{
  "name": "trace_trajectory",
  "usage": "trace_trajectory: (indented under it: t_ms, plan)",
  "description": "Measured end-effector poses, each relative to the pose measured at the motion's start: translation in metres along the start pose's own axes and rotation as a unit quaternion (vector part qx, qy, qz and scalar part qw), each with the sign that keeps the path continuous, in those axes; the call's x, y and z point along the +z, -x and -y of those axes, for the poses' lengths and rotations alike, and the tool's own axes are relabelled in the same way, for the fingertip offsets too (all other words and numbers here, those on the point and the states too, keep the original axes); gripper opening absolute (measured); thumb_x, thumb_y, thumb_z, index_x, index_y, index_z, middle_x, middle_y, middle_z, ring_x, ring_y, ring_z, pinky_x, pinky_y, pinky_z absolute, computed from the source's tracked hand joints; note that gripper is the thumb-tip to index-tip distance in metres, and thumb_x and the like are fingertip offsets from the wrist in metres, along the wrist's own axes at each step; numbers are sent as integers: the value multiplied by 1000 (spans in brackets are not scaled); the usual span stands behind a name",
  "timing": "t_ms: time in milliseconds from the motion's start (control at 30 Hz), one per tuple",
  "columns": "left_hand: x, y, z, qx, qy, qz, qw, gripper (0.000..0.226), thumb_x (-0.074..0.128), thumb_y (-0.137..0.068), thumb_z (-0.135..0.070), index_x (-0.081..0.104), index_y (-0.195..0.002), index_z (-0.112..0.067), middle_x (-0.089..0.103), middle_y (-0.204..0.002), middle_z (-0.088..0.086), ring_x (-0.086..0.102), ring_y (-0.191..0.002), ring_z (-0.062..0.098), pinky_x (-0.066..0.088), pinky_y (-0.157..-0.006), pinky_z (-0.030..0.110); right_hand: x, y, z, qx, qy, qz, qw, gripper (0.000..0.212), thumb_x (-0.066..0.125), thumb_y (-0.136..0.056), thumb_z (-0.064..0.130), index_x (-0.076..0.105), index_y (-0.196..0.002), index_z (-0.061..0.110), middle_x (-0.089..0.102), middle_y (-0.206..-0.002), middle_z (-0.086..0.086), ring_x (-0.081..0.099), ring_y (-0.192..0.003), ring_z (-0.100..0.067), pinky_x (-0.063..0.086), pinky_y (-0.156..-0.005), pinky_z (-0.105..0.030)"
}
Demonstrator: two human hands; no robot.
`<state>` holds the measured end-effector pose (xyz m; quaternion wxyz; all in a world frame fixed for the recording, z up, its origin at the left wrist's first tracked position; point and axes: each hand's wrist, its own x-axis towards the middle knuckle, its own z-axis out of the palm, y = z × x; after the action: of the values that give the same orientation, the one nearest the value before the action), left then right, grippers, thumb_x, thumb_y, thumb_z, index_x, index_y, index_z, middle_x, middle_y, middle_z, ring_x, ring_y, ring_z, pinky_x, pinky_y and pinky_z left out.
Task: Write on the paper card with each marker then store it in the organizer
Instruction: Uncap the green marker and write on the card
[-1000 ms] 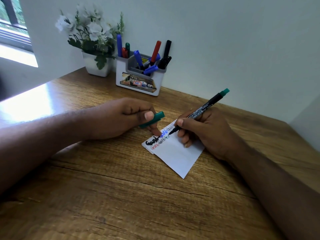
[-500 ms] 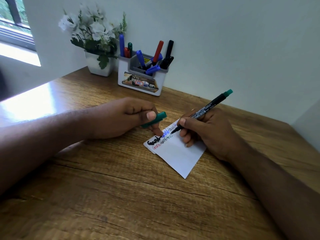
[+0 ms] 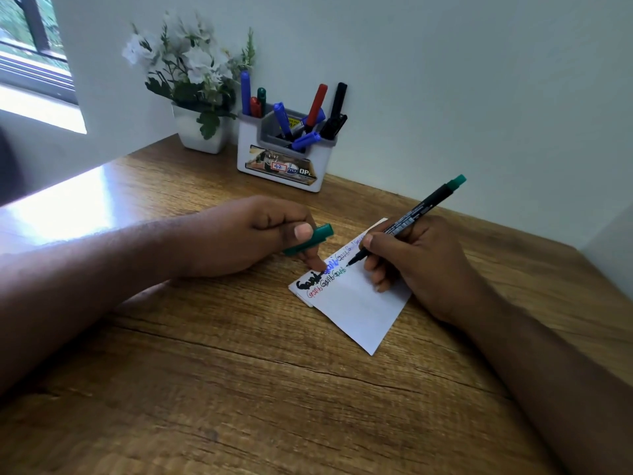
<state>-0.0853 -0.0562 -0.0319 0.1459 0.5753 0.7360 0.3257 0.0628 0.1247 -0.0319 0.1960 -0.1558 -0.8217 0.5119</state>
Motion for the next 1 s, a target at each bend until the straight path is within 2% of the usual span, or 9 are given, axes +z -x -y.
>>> trace_trajectory:
  t_ms: [100, 200, 433, 567, 667, 733, 867, 1000]
  plan:
    - [0, -1, 1, 1, 2, -4, 1000, 30, 39, -89, -48, 66, -95, -38, 67, -95, -18, 61, -92, 2, 49, -81, 36, 0, 0, 0, 0, -20, -4, 1000, 15, 62, -89, 6, 71, -80, -2, 68, -61, -11, 60, -46, -16, 54, -45, -27]
    - [1, -2, 2, 2, 3, -5, 1000, 28, 40, -94, -48, 66, -92, -37, 64, -89, -23, 58, -85, -1, 40, -72, 26, 1, 0, 0, -7, -22, 10, 1000, 14, 61, -90, 5, 71, -81, -1, 69, -64, -14, 60, -48, -17, 55, -47, -28]
    - [1, -2, 1, 8, 6, -4, 1000, 25, 44, -96, -37, 68, -95, -31, 64, -89, -26, 58, -86, -4, 39, -72, 21, 0, -1, -1, -12, -8, 24, 1000, 13, 62, -89, 6, 71, -84, -1, 70, -66, -13, 62, -50, -16, 54, -48, -25]
    - [1, -2, 0, 8, 7, -4, 1000, 25, 45, -90, -41, 67, -94, -31, 63, -88, -22, 58, -84, -1, 41, -72, 22, -1, -1, -1, -9, -15, 24, 1000, 13, 62, -89, 6, 71, -83, -1, 70, -66, -14, 62, -49, -17, 55, -49, -27]
    - [1, -2, 2, 8, 6, -7, 1000, 21, 48, -95, -36, 68, -95, -31, 65, -90, -16, 59, -85, 2, 46, -74, 28, -3, -2, -2, -9, -76, -4, 997, 14, 60, -89, 3, 71, -82, -3, 68, -64, -14, 59, -48, -19, 53, -46, -27]
    - [0, -2, 2, 9, 7, -2, 1000, 22, 48, -95, -41, 69, -97, -32, 65, -91, -14, 60, -87, 5, 49, -77, 32, -4, -3, -2, -13, -136, -31, 990, 17, 58, -89, 0, 71, -78, 0, 67, -62, -12, 57, -46, -18, 49, -44, -26]
    - [0, -1, -2, 10, 26, 10, 1000, 23, 47, -83, -48, 66, -91, -37, 63, -87, -23, 59, -84, 1, 43, -71, 24, -5, -3, 6, -43, -223, -29, 973, 16, 53, -90, -5, 62, -81, 4, 66, -61, -11, 56, -46, -18, 47, -43, -25]
    - [0, -2, 1, 8, 18, 5, 1000, 17, 51, -91, -39, 67, -95, -35, 64, -89, -18, 59, -86, 3, 46, -74, 27, -2, 0, 12, -55, -243, -12, 968, 16, 52, -90, -4, 60, -79, 5, 66, -61, -11, 58, -45, -17, 48, -43, -24]
